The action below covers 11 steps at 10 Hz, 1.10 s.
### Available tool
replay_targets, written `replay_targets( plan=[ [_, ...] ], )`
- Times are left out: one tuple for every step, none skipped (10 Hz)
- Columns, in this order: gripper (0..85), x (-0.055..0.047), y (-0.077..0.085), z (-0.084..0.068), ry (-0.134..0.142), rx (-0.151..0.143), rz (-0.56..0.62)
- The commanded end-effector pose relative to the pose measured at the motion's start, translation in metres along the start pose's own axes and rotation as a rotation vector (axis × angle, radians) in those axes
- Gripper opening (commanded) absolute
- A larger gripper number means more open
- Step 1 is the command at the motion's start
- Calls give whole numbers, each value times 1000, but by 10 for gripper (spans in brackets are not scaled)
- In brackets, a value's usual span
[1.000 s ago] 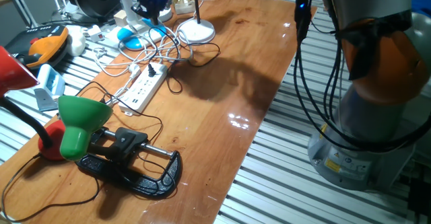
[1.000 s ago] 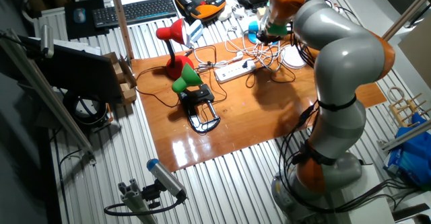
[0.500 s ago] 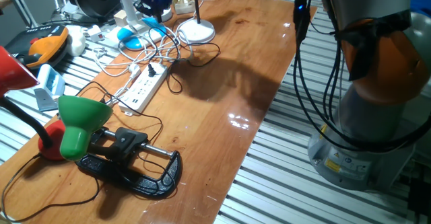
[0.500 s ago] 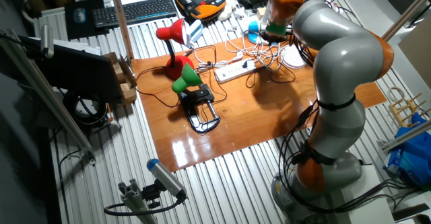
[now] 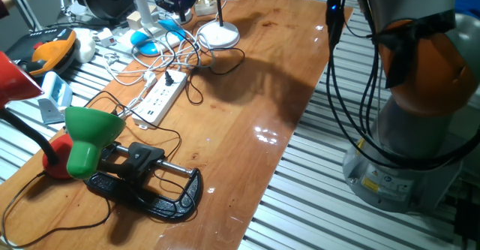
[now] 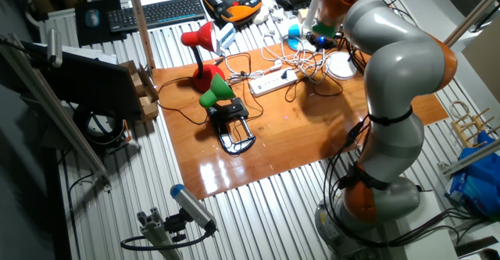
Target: Plug in the power cord of the desk lamp, turn on the socket, and light up the desk lamp
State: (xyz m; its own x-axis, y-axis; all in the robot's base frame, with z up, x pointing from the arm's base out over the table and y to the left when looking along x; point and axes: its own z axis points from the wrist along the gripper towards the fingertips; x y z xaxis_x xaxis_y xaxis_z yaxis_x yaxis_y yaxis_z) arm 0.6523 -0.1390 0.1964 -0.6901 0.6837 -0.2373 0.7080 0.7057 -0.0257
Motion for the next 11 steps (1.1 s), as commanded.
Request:
replay_targets(
  plan=[
    [0,-1,-1,2,3,94,420],
    [0,-1,-2,4,2,87,428],
    [0,-1,-2,5,2,90,430],
    [0,-1,-3,5,6,97,428],
    [0,-1,-3,6,6,108,426],
    [0,-1,-4,6,10,115,429],
    [0,-1,-4,7,18,122,431],
    [0,-1,-4,7,29,126,437],
    [0,-1,-4,7,35,123,437],
    [0,-1,-4,7,34,110,433],
    [0,-1,-4,7,37,76,434]
  ],
)
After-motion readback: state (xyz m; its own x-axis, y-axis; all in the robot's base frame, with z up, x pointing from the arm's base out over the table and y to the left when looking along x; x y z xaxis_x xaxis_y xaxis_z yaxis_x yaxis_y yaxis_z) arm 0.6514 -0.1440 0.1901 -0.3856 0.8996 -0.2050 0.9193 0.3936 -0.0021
